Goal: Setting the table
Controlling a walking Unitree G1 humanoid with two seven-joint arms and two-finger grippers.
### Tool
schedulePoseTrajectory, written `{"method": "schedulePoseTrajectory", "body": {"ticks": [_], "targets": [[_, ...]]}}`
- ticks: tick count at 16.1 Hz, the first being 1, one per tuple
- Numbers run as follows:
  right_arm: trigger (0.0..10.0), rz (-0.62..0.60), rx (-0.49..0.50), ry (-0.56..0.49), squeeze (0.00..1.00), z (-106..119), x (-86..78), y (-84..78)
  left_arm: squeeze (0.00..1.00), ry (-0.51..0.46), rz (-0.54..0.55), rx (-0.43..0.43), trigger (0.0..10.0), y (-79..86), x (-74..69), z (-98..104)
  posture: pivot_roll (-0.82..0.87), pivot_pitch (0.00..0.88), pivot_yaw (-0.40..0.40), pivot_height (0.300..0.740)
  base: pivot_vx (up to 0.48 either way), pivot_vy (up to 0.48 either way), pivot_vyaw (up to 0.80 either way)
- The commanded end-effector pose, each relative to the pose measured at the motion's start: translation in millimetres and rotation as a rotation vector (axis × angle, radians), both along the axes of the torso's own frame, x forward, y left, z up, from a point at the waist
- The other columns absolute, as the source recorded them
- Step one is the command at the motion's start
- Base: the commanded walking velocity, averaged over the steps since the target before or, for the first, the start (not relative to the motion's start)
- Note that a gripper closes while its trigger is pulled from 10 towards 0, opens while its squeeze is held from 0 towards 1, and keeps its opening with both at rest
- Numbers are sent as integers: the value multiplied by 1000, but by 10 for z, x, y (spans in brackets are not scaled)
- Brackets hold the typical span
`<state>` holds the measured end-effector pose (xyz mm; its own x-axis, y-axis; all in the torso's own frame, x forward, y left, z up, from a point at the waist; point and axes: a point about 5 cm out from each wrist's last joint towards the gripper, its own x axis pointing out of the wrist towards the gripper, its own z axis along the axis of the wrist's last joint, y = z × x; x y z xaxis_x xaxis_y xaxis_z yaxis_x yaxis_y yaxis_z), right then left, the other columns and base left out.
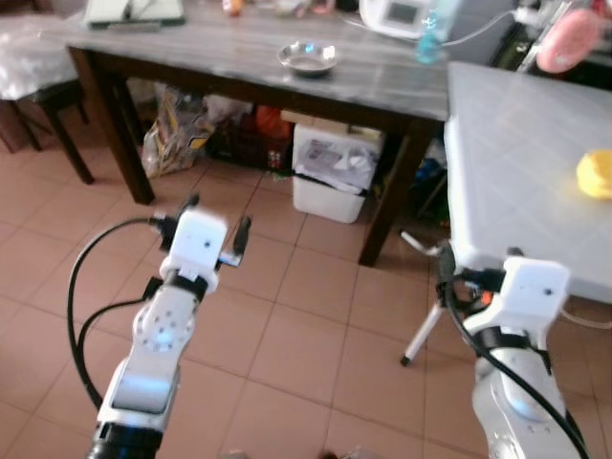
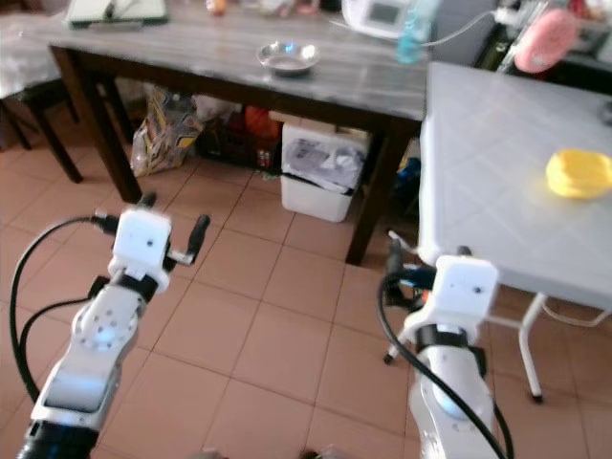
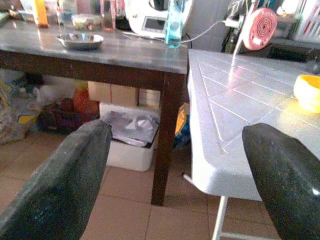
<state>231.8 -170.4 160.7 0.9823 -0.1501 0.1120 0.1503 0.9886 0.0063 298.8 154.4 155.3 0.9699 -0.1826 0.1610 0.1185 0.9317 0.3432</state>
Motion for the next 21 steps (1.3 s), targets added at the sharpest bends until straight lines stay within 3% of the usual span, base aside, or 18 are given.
{"method": "schedulePoseTrajectory", "body": {"ticks": [1,13,16,21], "targets": [[10000,-25,-14,-14,0,39,-20,-59,0,0,-31,-10,10000,-53,2,10,128,147,-47,740,0,-480,0],[10000,-16,-16,-18,0,57,-7,-67,0,-11,-55,-30,10000,-133,17,-1,118,136,-59,740,0,-464,-437],[10000,-5,-37,-26,0,80,4,-64,0,-32,-29,-42,10000,-103,47,72,117,135,-62,740,0,0,0],[10000,5,-54,-38,0,106,8,-62,0,-36,-95,-96,10000,-149,64,126,116,135,-57,740,111,0,0]]}}
